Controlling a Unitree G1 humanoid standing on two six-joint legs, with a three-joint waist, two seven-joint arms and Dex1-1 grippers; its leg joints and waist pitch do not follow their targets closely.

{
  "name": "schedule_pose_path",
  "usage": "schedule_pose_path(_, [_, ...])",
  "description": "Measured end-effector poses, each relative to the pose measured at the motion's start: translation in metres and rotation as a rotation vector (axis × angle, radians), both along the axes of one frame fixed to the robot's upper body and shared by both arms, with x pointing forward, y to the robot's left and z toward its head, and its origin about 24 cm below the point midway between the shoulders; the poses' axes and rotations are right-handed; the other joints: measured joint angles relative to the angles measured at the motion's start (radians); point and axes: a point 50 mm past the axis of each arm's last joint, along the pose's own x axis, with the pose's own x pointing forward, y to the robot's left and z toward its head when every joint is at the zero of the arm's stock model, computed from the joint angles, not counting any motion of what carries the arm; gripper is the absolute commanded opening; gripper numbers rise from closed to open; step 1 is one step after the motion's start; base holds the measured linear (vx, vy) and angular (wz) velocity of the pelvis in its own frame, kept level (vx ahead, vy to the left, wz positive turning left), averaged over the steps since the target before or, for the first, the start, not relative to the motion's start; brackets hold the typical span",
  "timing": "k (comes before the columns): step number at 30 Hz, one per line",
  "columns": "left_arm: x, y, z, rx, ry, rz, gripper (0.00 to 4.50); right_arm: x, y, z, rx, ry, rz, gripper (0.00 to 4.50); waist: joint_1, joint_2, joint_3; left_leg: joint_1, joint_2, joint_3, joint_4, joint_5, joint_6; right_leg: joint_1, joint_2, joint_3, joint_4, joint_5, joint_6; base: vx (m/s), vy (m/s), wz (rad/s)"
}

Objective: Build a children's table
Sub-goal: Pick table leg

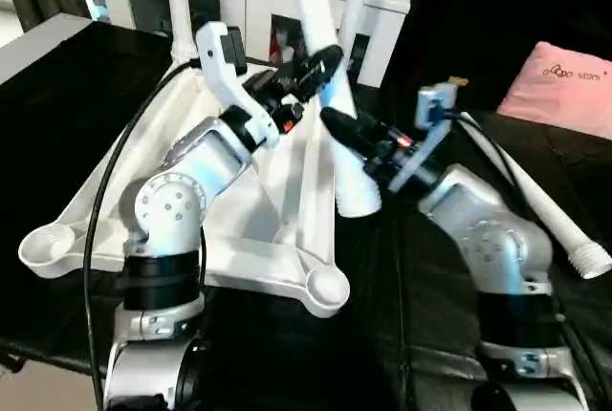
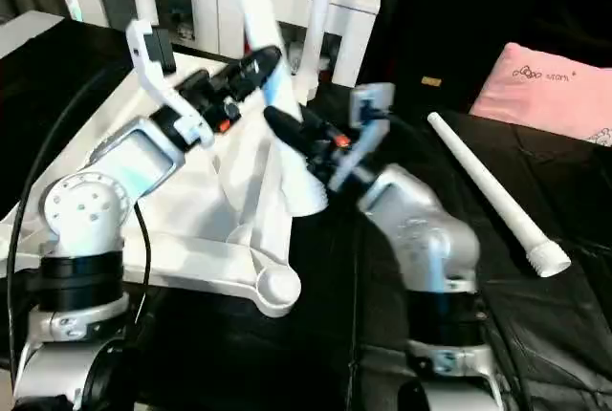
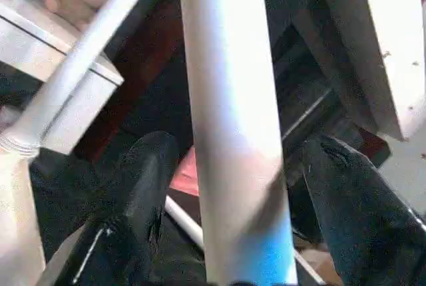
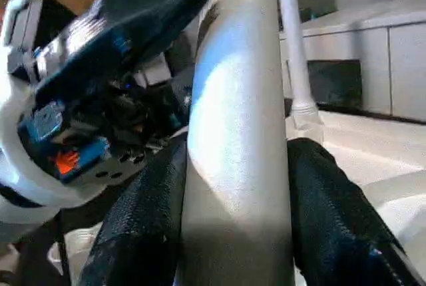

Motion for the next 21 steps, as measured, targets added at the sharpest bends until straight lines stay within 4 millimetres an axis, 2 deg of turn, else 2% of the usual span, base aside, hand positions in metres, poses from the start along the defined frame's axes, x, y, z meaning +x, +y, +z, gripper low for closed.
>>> schedule_pose_path(9, [0.004, -0.002, 0.002, -0.018, -0.012, 0.075, 3.43, -0.002, 0.016, -0.001, -0.191, -0.139, -0.028, 1.84, 0.001, -0.002, 0.001, 0.0, 0.0, 0.0, 0.0, 0.0, 0.0, 0.0, 0.0, 0.0, 0.0, 0.0, 0.0, 0.0, 0.0, 0.0])
schedule_pose_path(11, [0.005, -0.002, 0.003, -0.019, -0.008, 0.091, 3.14, -0.002, 0.017, -0.001, -0.234, -0.178, -0.047, 1.84, 0.0, -0.002, 0.001, 0.0, 0.0, 0.0, 0.0, 0.0, 0.0, 0.0, 0.0, 0.0, 0.0, 0.0, 0.0, 0.0, 0.0, 0.0])
schedule_pose_path(17, [0.008, -0.005, 0.001, 0.009, 0.039, 0.178, 2.69, -0.002, 0.028, -0.001, -0.359, -0.311, -0.132, 1.84, -0.002, -0.005, 0.002, 0.0, 0.0, 0.0, 0.0, 0.0, 0.0, 0.0, 0.0, 0.0, 0.0, 0.0, 0.0, 0.0, 0.0, 0.0])
schedule_pose_path(21, [0.01, -0.007, 0.0, 0.0, 0.076, 0.23, 2.54, 0.0, 0.029, -0.003, -0.397, -0.345, -0.166, 1.84, -0.002, -0.008, 0.003, 0.0, 0.0, 0.0, 0.001, 0.0, 0.0, 0.0, 0.0, 0.0, 0.0, 0.0, 0.001, 0.0, 0.0, 0.0])
